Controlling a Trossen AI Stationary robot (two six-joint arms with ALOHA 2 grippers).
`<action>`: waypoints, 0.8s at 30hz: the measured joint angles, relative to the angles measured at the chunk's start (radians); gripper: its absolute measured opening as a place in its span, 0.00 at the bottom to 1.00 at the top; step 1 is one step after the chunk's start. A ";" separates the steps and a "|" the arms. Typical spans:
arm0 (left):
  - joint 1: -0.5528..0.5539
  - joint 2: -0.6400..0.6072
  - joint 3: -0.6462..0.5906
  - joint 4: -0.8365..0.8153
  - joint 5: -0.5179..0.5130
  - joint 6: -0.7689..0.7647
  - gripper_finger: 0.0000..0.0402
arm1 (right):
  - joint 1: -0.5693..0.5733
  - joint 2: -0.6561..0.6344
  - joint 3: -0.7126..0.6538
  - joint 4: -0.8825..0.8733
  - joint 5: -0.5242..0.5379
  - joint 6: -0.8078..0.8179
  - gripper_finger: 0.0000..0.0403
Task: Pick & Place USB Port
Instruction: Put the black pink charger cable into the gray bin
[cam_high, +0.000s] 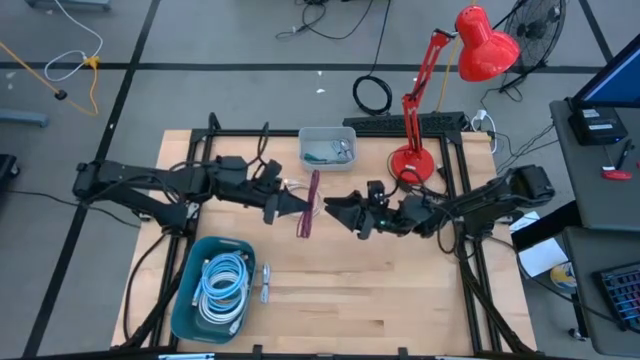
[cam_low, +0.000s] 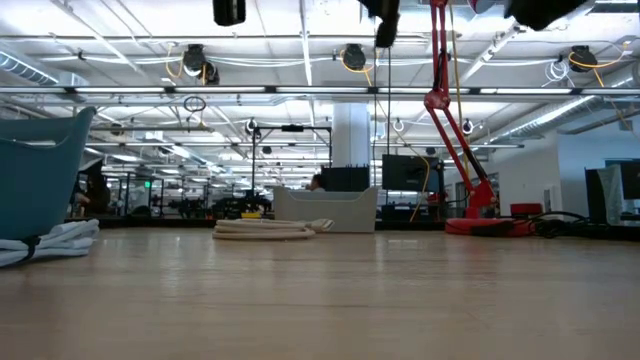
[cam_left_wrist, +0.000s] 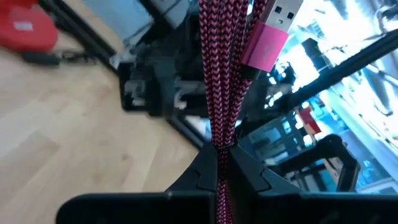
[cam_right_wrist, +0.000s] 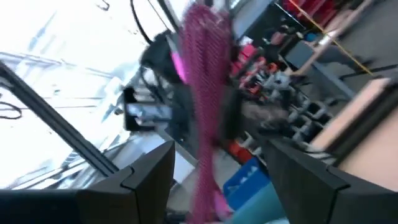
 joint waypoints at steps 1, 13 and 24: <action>0.000 0.003 -0.001 -0.002 0.008 -0.005 0.03 | 0.000 0.011 0.019 0.002 -0.013 -0.007 0.60; -0.025 0.079 -0.001 0.100 0.056 -0.056 0.02 | 0.000 0.041 0.127 -0.118 -0.048 -0.061 0.58; -0.026 0.077 -0.001 0.095 0.054 -0.063 0.02 | -0.004 0.038 0.126 -0.148 -0.050 -0.034 0.51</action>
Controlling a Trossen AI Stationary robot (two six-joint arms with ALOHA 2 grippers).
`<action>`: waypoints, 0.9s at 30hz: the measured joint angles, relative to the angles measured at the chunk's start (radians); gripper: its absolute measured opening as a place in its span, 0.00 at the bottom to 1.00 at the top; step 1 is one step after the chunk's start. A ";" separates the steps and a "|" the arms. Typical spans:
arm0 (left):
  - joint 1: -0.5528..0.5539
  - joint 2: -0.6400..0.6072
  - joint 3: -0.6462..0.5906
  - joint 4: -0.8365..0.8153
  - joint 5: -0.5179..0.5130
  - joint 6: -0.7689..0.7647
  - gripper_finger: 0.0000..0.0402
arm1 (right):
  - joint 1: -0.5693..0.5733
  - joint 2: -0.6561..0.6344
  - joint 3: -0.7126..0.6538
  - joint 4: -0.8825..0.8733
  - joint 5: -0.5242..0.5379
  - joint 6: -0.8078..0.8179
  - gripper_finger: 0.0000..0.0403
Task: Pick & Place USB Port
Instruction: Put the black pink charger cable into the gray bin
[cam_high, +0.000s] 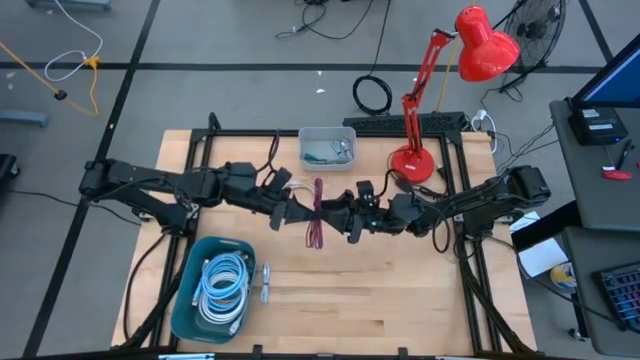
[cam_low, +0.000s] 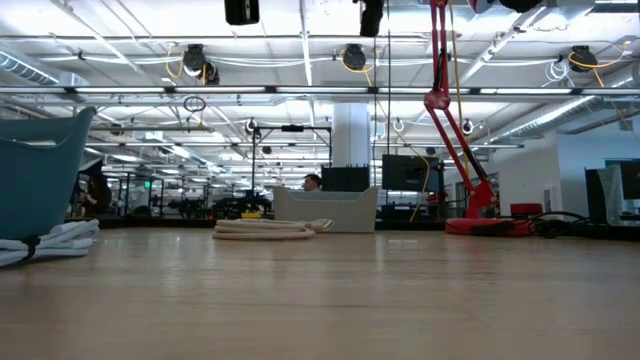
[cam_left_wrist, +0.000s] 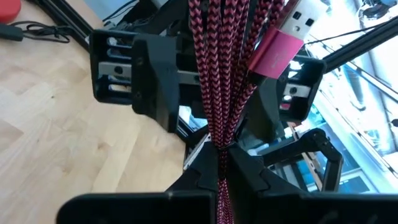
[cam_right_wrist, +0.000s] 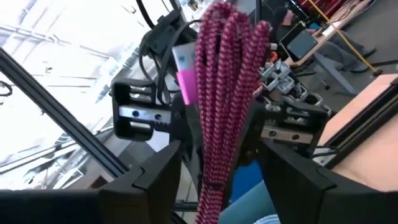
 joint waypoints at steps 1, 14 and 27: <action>0.000 0.000 0.000 0.000 -0.003 0.000 0.02 | -0.001 0.000 0.000 -0.006 -0.004 0.003 0.49; 0.000 0.000 0.000 -0.026 0.003 0.007 0.03 | -0.009 0.001 0.000 -0.015 -0.029 0.003 0.14; -0.031 -0.001 0.001 -0.044 0.108 0.046 0.11 | -0.033 0.000 0.000 0.003 -0.066 0.009 0.11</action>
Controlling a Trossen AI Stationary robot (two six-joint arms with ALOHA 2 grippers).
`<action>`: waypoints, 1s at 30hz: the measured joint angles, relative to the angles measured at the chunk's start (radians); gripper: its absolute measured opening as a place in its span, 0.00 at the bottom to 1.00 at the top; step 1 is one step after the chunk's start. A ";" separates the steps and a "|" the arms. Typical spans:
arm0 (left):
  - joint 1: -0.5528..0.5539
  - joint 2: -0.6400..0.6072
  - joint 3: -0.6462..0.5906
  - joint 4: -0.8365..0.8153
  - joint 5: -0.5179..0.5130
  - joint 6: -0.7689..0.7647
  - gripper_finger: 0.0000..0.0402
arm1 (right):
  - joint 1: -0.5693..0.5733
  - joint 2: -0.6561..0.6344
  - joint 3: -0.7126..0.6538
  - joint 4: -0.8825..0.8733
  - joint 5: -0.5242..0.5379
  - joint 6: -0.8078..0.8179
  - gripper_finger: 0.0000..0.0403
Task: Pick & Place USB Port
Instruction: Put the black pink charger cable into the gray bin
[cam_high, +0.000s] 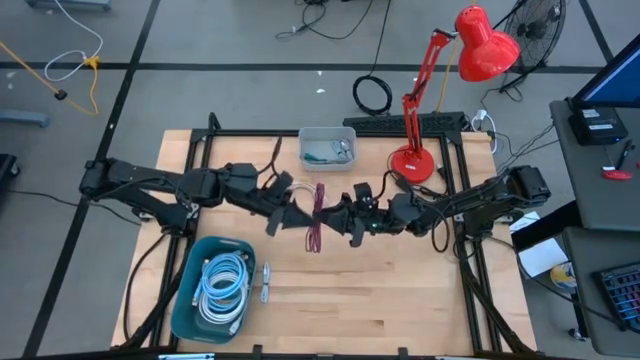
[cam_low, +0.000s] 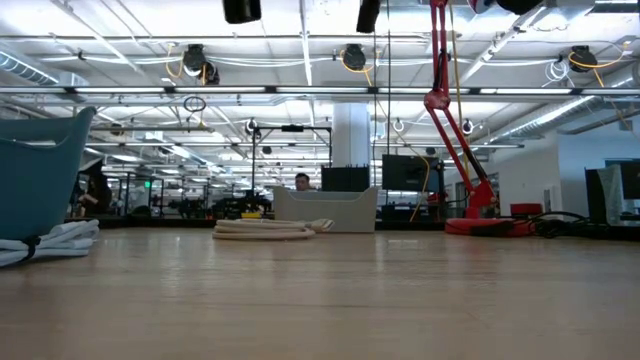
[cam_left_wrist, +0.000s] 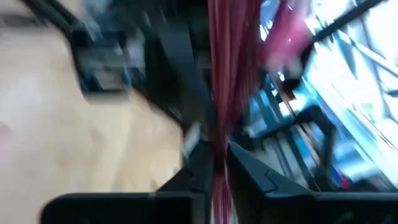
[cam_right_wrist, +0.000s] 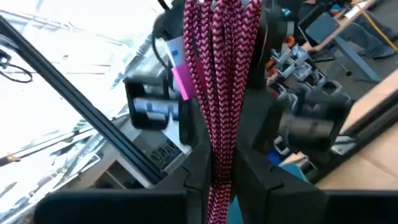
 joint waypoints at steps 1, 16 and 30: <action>-0.007 0.000 0.000 -0.003 0.027 -0.002 0.14 | -0.006 -0.001 0.000 0.008 -0.003 0.001 0.10; -0.110 -0.035 0.000 0.033 0.026 -0.018 0.34 | -0.226 -0.007 0.000 -0.087 -0.162 0.071 0.07; -0.181 -0.103 0.000 0.022 -0.133 -0.001 0.34 | -0.645 -0.007 0.236 -0.654 -0.454 -0.197 0.08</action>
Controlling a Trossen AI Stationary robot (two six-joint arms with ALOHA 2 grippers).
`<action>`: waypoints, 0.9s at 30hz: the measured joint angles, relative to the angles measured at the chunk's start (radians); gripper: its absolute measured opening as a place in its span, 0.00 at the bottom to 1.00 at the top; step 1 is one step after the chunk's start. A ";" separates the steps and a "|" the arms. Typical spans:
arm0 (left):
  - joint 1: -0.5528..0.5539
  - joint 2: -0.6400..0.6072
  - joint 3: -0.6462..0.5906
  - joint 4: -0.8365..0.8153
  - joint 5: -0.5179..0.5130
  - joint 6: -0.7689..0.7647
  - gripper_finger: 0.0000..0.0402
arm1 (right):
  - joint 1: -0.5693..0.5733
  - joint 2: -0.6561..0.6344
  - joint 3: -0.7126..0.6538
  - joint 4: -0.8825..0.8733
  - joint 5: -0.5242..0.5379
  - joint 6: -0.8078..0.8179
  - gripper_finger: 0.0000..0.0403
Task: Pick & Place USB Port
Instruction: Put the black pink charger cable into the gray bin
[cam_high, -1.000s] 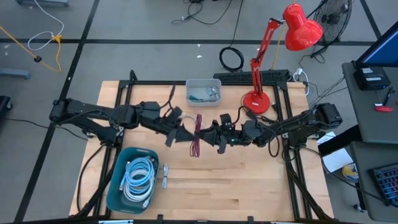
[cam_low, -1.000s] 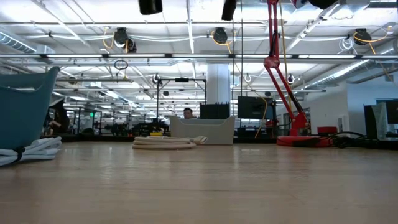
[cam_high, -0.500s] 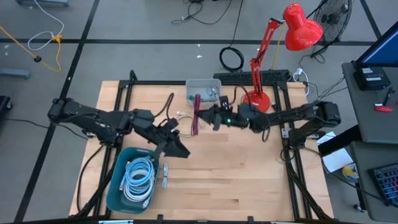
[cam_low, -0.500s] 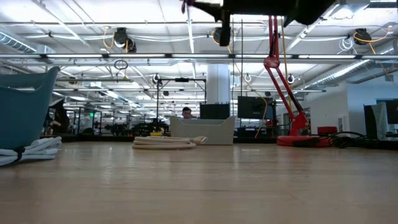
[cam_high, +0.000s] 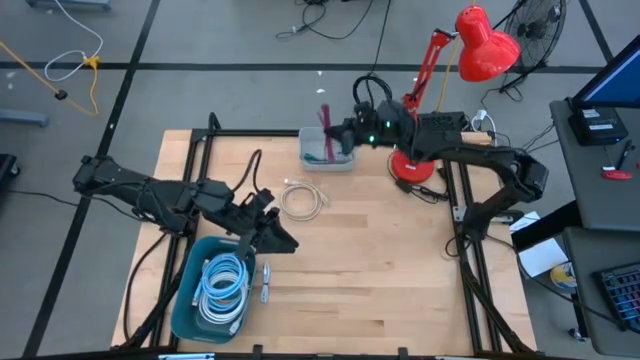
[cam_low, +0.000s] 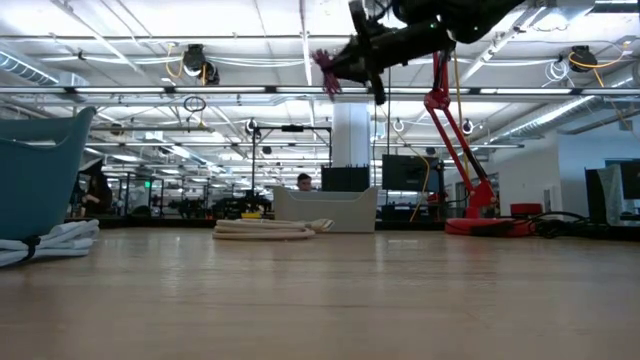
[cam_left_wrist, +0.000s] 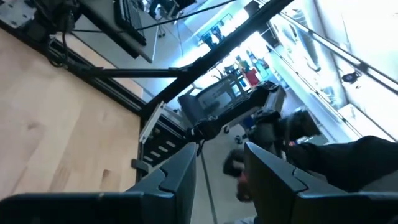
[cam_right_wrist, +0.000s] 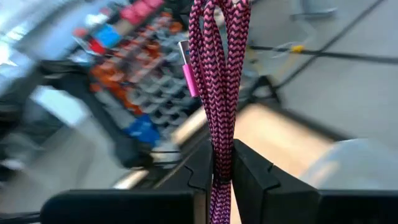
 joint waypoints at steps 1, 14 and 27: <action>0.000 -0.002 0.000 -0.003 -0.003 0.000 0.34 | -0.022 0.000 0.013 -0.032 0.001 -0.027 0.08; 0.000 -0.002 0.000 -0.011 -0.042 -0.011 0.34 | -0.155 0.066 0.040 -0.121 -0.093 -0.158 0.07; -0.020 -0.002 0.000 -0.034 -0.105 -0.054 0.34 | -0.146 0.396 0.488 -0.618 -0.213 -0.561 0.08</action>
